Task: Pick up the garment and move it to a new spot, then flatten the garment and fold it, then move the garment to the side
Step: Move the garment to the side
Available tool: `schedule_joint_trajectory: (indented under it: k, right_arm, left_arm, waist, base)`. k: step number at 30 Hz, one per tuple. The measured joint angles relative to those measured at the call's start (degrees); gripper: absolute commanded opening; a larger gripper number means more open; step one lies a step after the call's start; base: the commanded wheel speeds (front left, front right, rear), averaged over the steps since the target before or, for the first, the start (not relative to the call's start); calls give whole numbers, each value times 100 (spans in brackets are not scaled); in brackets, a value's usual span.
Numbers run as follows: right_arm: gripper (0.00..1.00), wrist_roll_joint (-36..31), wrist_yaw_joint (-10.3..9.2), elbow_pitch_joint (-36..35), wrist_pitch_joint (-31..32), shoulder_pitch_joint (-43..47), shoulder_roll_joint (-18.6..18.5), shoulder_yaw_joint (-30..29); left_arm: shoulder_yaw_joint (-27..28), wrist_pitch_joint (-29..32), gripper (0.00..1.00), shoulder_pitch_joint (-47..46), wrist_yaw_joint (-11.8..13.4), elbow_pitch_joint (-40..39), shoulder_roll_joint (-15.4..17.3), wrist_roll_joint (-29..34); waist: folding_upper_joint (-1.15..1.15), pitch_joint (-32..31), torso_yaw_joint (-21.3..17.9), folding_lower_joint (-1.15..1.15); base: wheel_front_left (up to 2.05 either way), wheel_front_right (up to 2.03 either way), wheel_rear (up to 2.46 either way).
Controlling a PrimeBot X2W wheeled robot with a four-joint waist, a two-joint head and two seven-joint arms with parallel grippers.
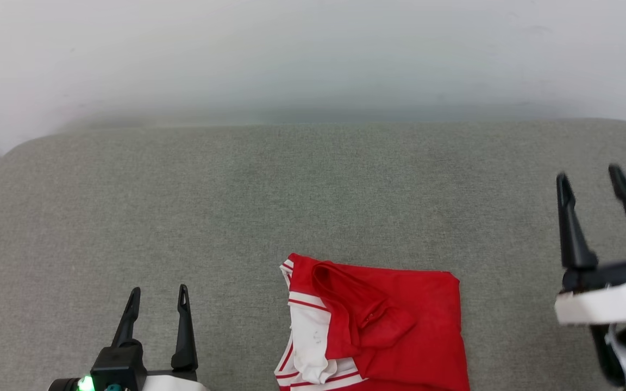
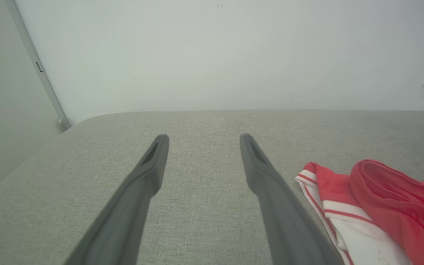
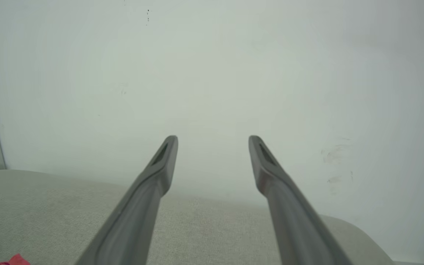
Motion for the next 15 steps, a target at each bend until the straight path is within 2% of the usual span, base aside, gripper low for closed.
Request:
schedule_joint_trajectory:
  k: [4, 10, 15]
  right_arm:
    - [100, 345, 0, -54, 698, -736, -655, 453]
    - [100, 1958, 0, -8, 3382, -1241, -1594, 1402]
    - [100, 3430, 0, 52, 5255, -1307, -2050, 1709]
  left_arm:
    - [-29, 0, 100, -35, 0, 2, 0, -19]
    - [-64, 0, 100, -112, 15, 4, 0, -33]
    - [-76, 0, 100, -169, 16, -2, 1, -68]
  waist:
    - [0, 52, 37, 0]
    - [0, 137, 102, 0]
    - [0, 268, 164, 0]
  base:
    - [0, 0, 0]
    - [0, 0, 0]
    - [0, 0, 0]
